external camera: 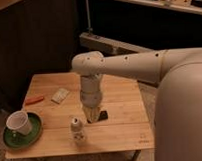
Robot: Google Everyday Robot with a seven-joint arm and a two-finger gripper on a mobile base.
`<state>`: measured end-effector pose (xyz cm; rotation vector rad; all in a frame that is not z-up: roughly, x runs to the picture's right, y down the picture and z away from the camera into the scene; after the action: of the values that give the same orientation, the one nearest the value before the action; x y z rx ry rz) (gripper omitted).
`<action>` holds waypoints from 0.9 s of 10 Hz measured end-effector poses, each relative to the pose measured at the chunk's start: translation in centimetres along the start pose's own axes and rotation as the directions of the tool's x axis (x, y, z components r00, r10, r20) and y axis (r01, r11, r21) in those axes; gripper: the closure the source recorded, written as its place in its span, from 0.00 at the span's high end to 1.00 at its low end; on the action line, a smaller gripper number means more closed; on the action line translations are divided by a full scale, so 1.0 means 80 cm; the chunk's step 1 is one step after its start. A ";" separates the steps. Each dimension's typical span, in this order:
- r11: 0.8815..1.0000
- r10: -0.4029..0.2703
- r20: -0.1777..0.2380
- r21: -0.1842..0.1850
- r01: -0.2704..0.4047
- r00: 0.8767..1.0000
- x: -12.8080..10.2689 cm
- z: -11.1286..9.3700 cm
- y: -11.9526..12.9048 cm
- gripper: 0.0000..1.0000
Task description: Knock the bottle over
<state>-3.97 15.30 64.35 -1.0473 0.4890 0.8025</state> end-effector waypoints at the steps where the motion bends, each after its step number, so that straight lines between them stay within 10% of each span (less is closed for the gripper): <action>1: 1.000 -0.005 0.002 0.006 0.005 1.000 -0.002 0.004 0.003 0.00; 9: 0.989 -0.105 -0.061 -0.109 0.098 0.993 -0.032 0.043 0.035 0.00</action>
<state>-7.84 18.25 66.03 -1.1908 0.4500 0.7110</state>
